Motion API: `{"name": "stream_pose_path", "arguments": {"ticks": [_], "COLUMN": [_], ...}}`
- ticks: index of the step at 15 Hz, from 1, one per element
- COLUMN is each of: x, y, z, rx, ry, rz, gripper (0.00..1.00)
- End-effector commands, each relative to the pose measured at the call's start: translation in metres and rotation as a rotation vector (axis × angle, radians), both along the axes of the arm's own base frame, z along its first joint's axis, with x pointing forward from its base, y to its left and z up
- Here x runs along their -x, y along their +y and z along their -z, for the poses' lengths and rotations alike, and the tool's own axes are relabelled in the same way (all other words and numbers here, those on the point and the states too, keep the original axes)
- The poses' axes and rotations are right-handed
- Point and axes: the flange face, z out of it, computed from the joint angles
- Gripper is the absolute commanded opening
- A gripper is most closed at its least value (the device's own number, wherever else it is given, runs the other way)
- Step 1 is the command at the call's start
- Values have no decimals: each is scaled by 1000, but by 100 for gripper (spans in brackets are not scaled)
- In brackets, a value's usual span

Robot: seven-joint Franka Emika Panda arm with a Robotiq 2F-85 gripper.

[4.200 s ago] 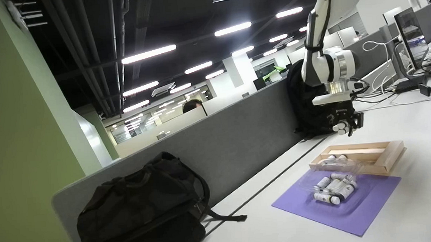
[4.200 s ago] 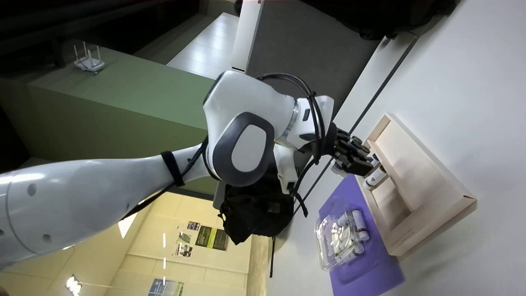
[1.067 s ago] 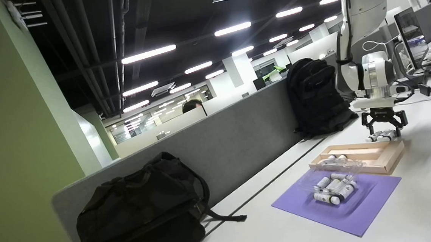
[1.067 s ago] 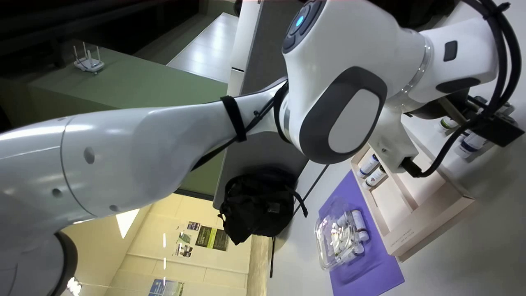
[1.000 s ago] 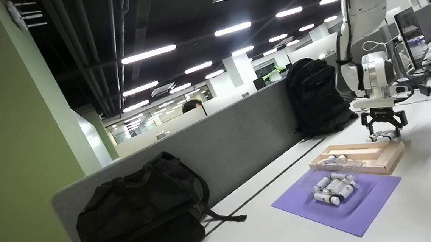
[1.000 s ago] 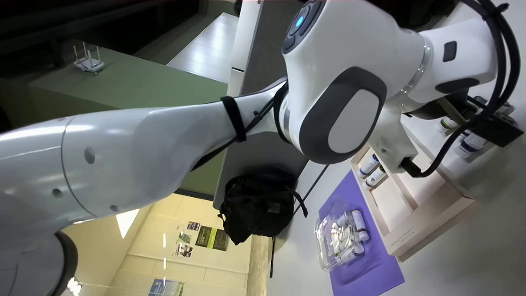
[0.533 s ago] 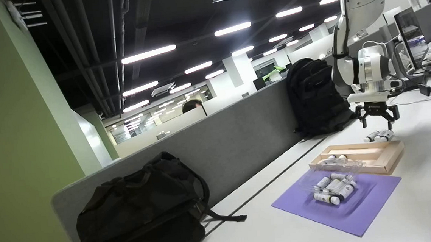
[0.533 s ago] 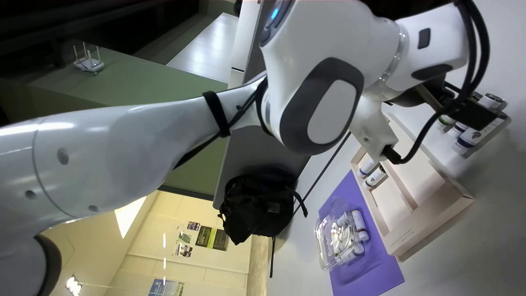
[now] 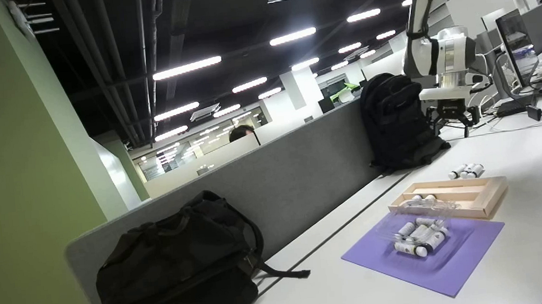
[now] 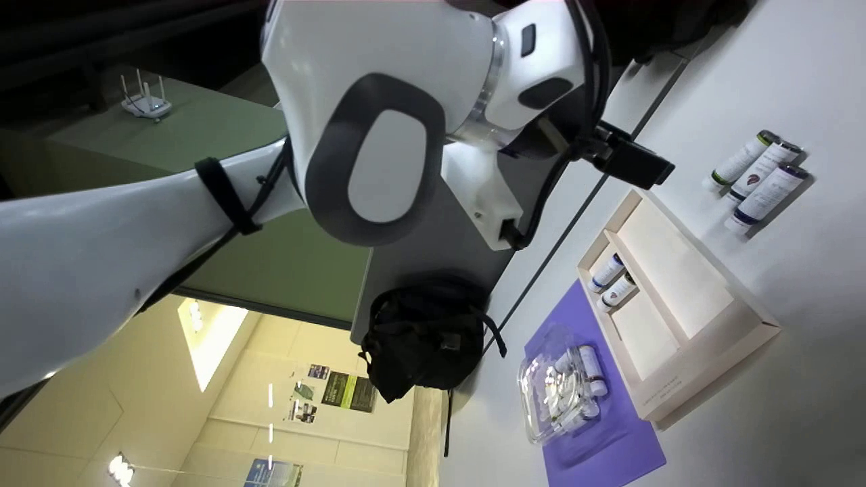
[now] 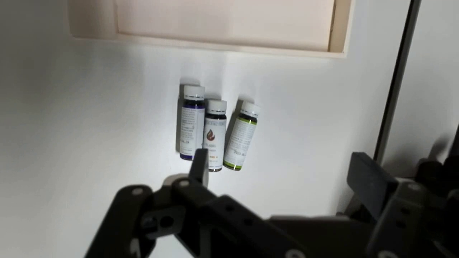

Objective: Remove three of the bottles from the tray and put them on the table

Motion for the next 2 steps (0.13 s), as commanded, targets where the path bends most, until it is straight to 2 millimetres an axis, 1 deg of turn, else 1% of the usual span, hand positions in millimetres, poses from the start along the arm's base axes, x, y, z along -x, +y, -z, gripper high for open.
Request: {"name": "stream_pose_path", "arguments": {"ticks": [1,2], "x": [2,4], "y": [3,5], "z": [-6,-8], "rx": [0,-1], "ry": [0,0], "rz": [-8,-9], "gripper": [100,100]}}
